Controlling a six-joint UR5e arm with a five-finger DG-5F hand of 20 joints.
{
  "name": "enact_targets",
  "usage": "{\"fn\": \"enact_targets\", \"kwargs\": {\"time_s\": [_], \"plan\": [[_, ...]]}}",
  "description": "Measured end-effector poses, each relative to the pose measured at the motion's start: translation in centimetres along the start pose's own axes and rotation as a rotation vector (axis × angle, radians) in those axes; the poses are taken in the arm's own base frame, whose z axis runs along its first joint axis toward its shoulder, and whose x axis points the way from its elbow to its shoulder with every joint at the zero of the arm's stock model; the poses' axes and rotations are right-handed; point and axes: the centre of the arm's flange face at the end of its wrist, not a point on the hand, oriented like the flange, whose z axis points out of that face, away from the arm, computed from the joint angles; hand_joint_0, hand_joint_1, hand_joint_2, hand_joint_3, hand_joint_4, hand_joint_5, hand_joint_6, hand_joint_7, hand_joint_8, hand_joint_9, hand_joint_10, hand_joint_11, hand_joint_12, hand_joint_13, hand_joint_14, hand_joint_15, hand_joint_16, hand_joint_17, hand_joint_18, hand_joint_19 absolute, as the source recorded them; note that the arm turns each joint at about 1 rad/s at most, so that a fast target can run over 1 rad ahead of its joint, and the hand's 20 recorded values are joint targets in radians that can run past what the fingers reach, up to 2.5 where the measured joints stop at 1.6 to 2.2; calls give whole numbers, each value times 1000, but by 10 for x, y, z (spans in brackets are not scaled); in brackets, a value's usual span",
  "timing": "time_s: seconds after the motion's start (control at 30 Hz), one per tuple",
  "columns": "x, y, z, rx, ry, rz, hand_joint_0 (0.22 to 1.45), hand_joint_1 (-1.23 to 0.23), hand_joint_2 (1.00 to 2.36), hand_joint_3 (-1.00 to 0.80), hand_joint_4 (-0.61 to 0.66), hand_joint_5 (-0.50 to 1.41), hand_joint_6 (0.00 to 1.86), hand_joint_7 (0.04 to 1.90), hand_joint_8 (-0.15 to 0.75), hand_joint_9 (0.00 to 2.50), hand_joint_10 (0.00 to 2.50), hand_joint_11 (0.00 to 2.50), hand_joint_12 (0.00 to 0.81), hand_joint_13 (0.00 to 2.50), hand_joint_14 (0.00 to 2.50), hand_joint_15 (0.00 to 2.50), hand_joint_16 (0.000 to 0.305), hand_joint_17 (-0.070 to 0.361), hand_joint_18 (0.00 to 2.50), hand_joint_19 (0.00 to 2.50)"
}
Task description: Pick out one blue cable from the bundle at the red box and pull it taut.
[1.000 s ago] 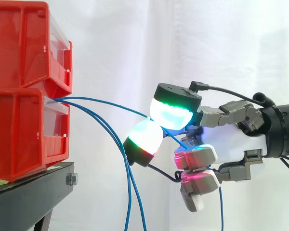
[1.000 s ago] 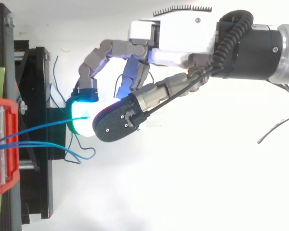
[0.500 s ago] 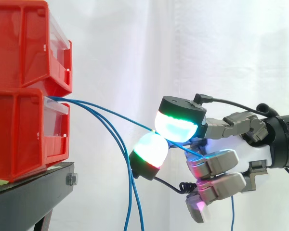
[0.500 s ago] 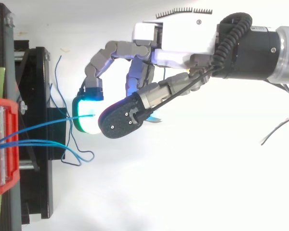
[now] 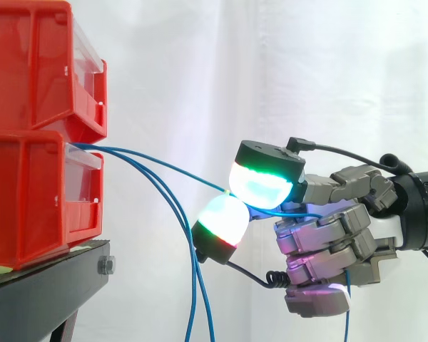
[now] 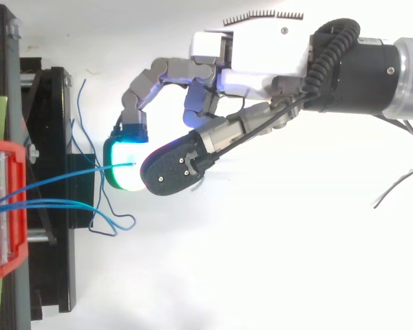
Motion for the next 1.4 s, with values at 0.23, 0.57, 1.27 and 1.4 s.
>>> {"fn": "enact_targets", "kwargs": {"time_s": [0.23,0.57,1.27,1.4], "plan": [[0,0,0,0,0,-1,844,-728,1011,-360,-257,-173,1019,885,247,1354,1371,1019,287,1177,2389,848,32,72,1176,1343],[1,0,0,1,1,-4,845,-729,1013,-361,-256,-173,1019,884,249,1356,1391,1019,286,1171,2415,819,33,73,1176,1350],[4,-18,-7,40,5,-16,845,-729,1012,-359,-256,-172,1018,884,247,1354,1412,1010,281,1168,2412,820,32,72,1172,1340],[5,-34,-13,61,7,-22,845,-730,1011,-357,-253,-173,1018,888,247,1355,1414,1006,283,1169,2408,819,31,70,1166,1369]]}}
